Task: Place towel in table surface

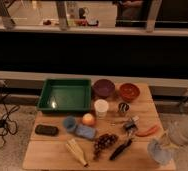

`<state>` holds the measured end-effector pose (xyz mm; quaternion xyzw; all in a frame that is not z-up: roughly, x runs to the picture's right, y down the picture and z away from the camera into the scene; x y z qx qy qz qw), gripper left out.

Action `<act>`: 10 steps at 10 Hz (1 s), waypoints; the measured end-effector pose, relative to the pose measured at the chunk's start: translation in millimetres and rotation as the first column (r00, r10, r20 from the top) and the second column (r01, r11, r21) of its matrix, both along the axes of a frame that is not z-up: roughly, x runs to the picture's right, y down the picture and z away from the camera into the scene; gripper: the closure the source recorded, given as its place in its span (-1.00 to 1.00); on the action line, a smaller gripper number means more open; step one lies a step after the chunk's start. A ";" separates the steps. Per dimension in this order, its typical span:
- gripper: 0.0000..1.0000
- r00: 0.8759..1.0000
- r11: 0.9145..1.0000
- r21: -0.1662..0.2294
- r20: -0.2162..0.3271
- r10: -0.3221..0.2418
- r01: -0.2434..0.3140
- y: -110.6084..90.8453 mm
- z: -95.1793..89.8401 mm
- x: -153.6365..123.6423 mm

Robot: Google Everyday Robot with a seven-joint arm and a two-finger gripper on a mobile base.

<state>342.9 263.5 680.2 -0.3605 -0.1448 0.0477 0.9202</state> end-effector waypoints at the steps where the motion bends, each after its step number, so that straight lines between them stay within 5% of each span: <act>1: 1.00 1.000 1.000 -0.007 -0.002 -0.003 0.003 0.5 5.4 -0.1; 10: 1.00 1.000 0.996 -0.086 -0.017 0.000 -0.001 27.5 63.7 14.2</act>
